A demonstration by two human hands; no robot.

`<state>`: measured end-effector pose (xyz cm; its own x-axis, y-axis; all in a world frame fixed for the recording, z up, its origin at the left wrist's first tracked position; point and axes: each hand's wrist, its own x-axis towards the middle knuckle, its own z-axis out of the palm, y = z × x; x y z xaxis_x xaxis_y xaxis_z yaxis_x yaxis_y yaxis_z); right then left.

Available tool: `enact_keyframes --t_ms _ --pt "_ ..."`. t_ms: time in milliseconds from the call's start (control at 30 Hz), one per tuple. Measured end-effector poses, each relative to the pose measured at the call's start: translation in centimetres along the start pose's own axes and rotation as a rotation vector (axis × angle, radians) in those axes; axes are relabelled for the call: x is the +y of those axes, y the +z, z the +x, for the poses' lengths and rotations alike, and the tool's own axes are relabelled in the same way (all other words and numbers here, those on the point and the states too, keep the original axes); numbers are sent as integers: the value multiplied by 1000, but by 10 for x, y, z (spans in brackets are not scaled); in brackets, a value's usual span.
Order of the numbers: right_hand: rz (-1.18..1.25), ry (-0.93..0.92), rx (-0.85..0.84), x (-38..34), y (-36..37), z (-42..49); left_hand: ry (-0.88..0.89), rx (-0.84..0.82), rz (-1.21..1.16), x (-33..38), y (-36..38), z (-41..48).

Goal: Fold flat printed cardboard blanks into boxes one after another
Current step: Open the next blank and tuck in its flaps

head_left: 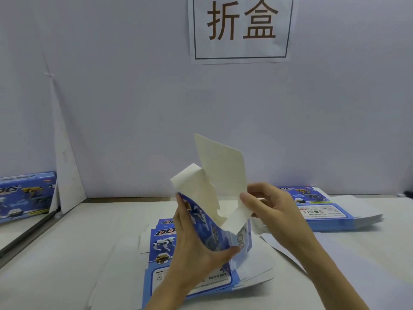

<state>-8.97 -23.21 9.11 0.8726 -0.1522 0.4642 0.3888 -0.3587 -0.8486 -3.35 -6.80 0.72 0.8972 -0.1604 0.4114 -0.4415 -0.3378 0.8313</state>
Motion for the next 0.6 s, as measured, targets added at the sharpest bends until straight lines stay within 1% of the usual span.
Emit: enact_keyframes --t_ms 67,133,200,267,333,400,467,500,533,600 --pt "-24 -52 5 -12 -4 4 57 16 68 0 -9 3" --pt "-8 -81 53 -25 -6 16 92 -25 145 1 -18 6" --pt "-56 -98 68 -37 -5 33 70 -60 200 1 -23 8" --pt "-157 -125 50 -43 -1 49 36 -57 196 -2 -24 9" --pt "-135 -88 54 -37 1 60 4 -56 162 -6 -24 9" --pt "52 79 123 -23 -3 66 -6 -61 129 -10 -24 9" --pt "306 357 204 0 -7 65 -4 -62 95 -10 -22 9" --pt "406 527 200 13 -6 61 -3 -59 81 -11 -22 8" --pt "460 698 148 27 -3 53 2 -58 77 -11 -20 7" --pt "517 960 -56 49 5 33 31 -55 97 -11 -18 6"
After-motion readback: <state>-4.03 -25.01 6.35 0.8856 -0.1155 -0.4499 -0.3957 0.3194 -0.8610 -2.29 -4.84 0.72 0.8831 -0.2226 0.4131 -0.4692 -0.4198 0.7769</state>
